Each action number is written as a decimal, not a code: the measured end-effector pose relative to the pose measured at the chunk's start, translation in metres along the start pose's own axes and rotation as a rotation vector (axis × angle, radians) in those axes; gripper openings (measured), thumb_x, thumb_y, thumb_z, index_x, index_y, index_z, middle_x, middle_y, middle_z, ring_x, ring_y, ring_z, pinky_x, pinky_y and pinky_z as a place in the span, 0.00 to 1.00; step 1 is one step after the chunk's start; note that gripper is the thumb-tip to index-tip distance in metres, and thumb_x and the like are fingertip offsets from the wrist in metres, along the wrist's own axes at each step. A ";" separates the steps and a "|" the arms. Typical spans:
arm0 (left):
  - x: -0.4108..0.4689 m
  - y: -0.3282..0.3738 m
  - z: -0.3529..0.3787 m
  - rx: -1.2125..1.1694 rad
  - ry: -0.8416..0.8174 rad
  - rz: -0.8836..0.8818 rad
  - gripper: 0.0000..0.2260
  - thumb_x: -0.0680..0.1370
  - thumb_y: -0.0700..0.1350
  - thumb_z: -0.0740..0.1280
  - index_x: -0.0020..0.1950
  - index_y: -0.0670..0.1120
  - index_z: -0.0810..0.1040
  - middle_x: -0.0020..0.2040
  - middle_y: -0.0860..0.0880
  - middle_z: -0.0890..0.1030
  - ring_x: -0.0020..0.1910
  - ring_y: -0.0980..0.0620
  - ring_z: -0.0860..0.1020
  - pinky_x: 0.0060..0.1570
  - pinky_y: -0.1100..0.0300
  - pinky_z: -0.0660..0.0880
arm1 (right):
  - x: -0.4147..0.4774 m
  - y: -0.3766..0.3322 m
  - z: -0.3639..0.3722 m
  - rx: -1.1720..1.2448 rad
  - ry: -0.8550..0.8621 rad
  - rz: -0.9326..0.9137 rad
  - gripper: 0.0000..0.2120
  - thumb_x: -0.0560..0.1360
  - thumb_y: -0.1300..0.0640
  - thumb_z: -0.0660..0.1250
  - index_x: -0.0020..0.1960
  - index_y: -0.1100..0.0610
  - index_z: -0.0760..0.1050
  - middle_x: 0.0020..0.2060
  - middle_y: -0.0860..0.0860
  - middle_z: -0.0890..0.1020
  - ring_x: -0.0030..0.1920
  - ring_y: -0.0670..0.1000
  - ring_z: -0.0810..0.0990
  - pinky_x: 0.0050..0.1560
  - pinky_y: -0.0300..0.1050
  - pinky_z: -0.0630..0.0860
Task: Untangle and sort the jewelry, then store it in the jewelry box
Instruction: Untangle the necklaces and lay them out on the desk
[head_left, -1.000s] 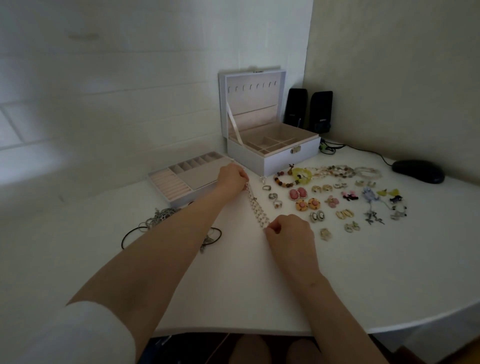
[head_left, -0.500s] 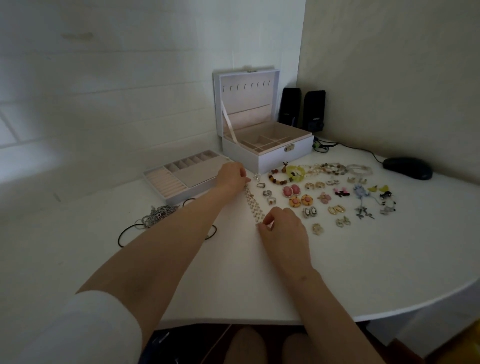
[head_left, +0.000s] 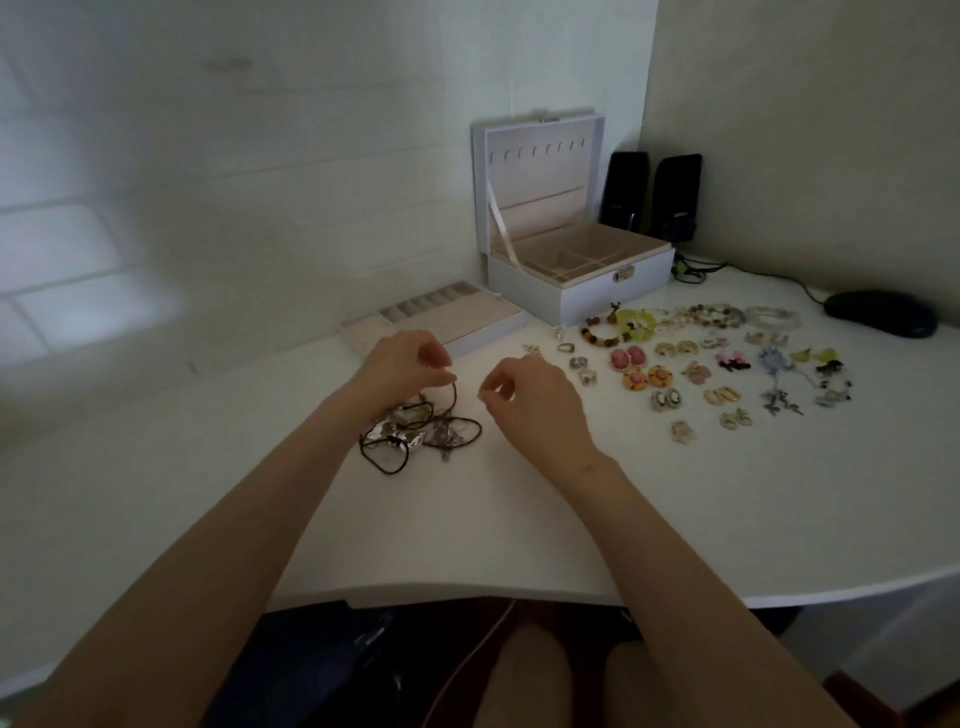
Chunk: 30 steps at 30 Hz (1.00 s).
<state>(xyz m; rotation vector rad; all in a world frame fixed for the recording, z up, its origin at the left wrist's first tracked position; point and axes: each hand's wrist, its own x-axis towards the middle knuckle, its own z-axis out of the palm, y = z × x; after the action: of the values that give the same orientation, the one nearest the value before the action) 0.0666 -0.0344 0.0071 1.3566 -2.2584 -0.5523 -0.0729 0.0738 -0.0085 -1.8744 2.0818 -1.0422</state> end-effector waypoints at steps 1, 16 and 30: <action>-0.005 -0.007 -0.005 0.002 0.006 -0.012 0.08 0.71 0.43 0.74 0.47 0.44 0.80 0.44 0.51 0.79 0.45 0.53 0.77 0.45 0.64 0.72 | 0.005 -0.004 0.006 -0.005 -0.036 -0.008 0.08 0.77 0.56 0.64 0.53 0.53 0.79 0.51 0.52 0.77 0.54 0.51 0.74 0.50 0.41 0.68; -0.017 -0.056 -0.043 0.018 -0.364 -0.011 0.17 0.69 0.37 0.76 0.52 0.52 0.77 0.55 0.52 0.71 0.52 0.63 0.71 0.45 0.76 0.68 | 0.036 -0.009 0.038 -0.077 -0.251 -0.096 0.07 0.76 0.55 0.67 0.53 0.52 0.79 0.53 0.52 0.76 0.55 0.52 0.74 0.47 0.39 0.64; -0.019 -0.070 -0.035 0.243 -0.121 0.070 0.09 0.73 0.35 0.71 0.45 0.49 0.78 0.46 0.53 0.71 0.48 0.55 0.72 0.42 0.74 0.66 | 0.032 -0.007 0.041 -0.048 -0.242 -0.073 0.03 0.75 0.55 0.66 0.47 0.52 0.78 0.49 0.50 0.74 0.53 0.50 0.73 0.47 0.40 0.67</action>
<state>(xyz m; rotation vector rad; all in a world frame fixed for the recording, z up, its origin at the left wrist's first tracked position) 0.1444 -0.0513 -0.0054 1.3831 -2.5279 -0.3528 -0.0513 0.0286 -0.0249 -2.0003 1.9308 -0.7408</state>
